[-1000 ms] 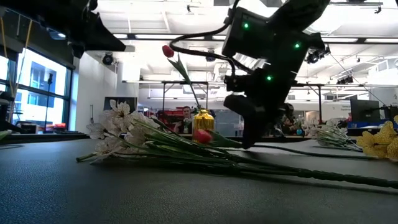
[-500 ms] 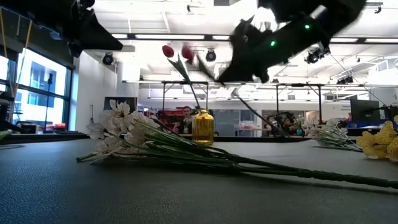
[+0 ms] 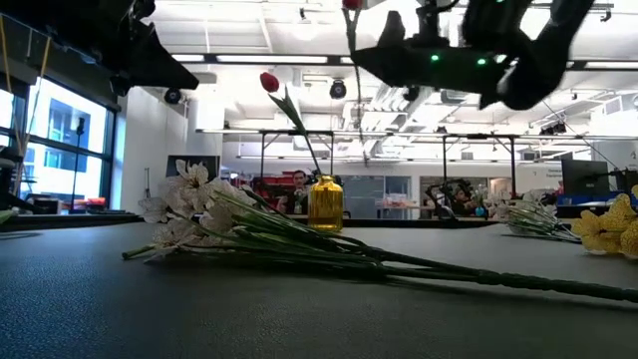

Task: Sort flowers into vase by color
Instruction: Put the red flower into the yellow vase, then put the white flowers into the green vase

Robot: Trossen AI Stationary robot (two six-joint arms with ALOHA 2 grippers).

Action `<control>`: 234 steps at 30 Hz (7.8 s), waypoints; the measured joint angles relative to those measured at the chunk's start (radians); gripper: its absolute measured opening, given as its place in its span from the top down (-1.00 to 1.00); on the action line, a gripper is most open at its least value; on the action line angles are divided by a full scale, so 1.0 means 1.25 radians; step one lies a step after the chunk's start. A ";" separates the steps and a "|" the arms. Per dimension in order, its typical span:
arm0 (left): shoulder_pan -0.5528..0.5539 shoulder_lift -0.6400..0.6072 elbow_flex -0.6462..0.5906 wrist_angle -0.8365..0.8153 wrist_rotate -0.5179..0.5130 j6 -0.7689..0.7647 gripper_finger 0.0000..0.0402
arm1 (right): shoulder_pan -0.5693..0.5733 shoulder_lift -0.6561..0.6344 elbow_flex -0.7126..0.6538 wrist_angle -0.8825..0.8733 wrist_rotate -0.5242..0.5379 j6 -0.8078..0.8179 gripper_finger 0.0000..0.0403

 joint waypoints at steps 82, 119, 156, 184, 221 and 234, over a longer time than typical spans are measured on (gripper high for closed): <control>0.000 0.000 0.000 -0.006 0.006 -0.010 1.00 | -0.004 -0.136 0.302 -1.160 0.113 0.031 0.16; 0.000 0.112 0.000 0.020 0.006 -0.037 1.00 | 0.368 -0.180 0.134 -1.878 0.251 0.687 0.31; 0.000 0.111 0.000 0.038 0.006 -0.020 1.00 | 0.001 -0.362 -0.064 -1.765 0.152 0.904 -0.35; 0.000 0.111 0.000 0.041 0.006 -0.017 1.00 | -0.073 -0.252 -0.069 -1.530 0.091 0.651 0.93; 0.138 0.378 0.058 0.698 0.453 0.404 0.03 | 0.295 -0.172 -0.053 -0.138 -0.082 -0.038 1.00; 0.162 0.543 0.190 0.698 0.502 0.401 -0.01 | 0.300 -0.022 0.045 -0.114 -0.121 -0.048 1.00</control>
